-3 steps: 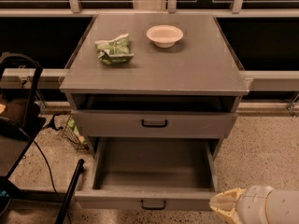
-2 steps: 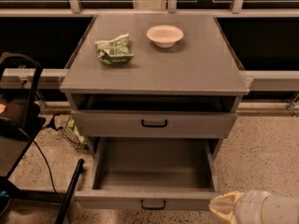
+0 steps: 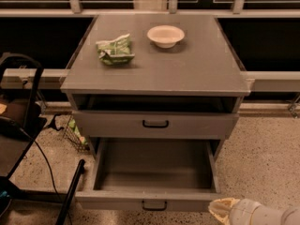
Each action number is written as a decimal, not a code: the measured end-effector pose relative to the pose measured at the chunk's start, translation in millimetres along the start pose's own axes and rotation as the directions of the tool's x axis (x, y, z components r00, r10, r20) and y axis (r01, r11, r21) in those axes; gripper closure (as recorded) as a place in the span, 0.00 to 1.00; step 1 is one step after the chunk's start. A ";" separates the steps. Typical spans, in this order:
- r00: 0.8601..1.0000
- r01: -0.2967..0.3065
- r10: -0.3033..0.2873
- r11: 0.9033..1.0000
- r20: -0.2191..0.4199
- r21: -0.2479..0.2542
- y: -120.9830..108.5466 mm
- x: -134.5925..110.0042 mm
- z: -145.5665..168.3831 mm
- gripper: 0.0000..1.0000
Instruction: Close middle drawer
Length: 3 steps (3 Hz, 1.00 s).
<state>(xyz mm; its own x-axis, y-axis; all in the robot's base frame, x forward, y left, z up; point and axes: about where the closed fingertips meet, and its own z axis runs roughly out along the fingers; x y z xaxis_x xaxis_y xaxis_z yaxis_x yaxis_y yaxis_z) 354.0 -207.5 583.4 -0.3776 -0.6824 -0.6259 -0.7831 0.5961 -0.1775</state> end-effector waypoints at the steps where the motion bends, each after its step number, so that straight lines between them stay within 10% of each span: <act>1: 1.000 -0.011 0.011 1.000 0.007 0.009 -6.3 17.9 25.5 1.00; 3: 0.992 -0.098 0.093 0.994 -0.086 -0.057 -4.0 87.3 116.8 1.00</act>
Offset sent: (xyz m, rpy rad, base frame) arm 0.0331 -0.0203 -0.1315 0.0269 0.0933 -0.0655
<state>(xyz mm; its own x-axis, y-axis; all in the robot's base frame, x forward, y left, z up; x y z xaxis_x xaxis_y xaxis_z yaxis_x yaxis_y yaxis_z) 382.0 -220.1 440.8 -0.4899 -0.6580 -0.5719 -0.7691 0.6350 -0.0718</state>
